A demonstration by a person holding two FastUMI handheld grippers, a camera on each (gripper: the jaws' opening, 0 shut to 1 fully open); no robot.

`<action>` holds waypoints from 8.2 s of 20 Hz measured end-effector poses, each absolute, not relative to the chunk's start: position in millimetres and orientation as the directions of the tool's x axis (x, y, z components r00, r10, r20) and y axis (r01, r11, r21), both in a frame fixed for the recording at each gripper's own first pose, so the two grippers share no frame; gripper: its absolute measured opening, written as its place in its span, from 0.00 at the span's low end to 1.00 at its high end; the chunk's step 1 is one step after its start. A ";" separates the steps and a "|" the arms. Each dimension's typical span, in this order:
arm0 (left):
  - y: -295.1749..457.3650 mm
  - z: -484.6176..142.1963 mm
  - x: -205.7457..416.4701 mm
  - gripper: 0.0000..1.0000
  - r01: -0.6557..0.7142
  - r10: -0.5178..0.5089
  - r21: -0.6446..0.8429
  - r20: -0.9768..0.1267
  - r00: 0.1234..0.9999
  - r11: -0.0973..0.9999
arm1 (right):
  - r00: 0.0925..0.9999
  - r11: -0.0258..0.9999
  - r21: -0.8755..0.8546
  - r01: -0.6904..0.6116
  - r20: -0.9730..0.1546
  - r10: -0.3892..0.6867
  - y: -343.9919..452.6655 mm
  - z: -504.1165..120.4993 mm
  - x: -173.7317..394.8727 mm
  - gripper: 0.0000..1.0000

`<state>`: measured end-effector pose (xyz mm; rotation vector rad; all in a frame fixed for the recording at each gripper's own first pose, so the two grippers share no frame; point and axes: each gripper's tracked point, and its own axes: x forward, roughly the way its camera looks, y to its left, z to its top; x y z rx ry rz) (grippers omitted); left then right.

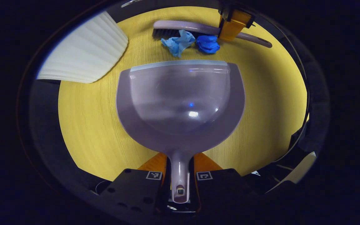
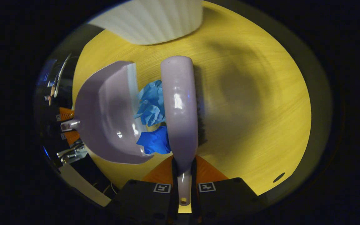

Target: Pick up the small broom and dustpan from the desktop, sweep the trash into the dustpan with the broom, and then empty the trash into the garbage bin.

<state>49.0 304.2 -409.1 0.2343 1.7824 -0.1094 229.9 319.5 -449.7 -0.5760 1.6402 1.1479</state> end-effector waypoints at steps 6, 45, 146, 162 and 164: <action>305.0 -408.6 49.2 0.23 0.233 0.099 0.058 -0.981 -0.166 0.971 | -0.555 0.328 0.588 -0.739 -0.808 0.197 310.4 -428.3 203.6 0.18; 407.6 -251.6 168.3 0.23 0.344 0.707 0.810 -0.585 0.398 0.476 | 0.185 0.675 0.691 -0.258 -0.650 0.737 154.1 -368.8 200.7 0.17; 174.6 -492.7 107.1 0.77 0.128 0.230 0.260 -0.950 0.213 0.957 | 0.109 0.948 0.307 0.085 -0.948 0.298 153.8 -374.6 101.5 0.95; 79.7 -265.8 83.0 0.77 0.125 -0.060 0.064 -0.613 0.788 0.990 | 0.685 0.982 0.183 -0.049 -0.709 0.167 79.2 -212.1 73.5 0.95; 81.3 -233.8 73.2 0.78 0.117 -0.085 0.024 -0.545 0.834 0.993 | 0.766 0.986 0.163 -0.033 -0.629 0.130 66.1 -193.3 81.5 0.95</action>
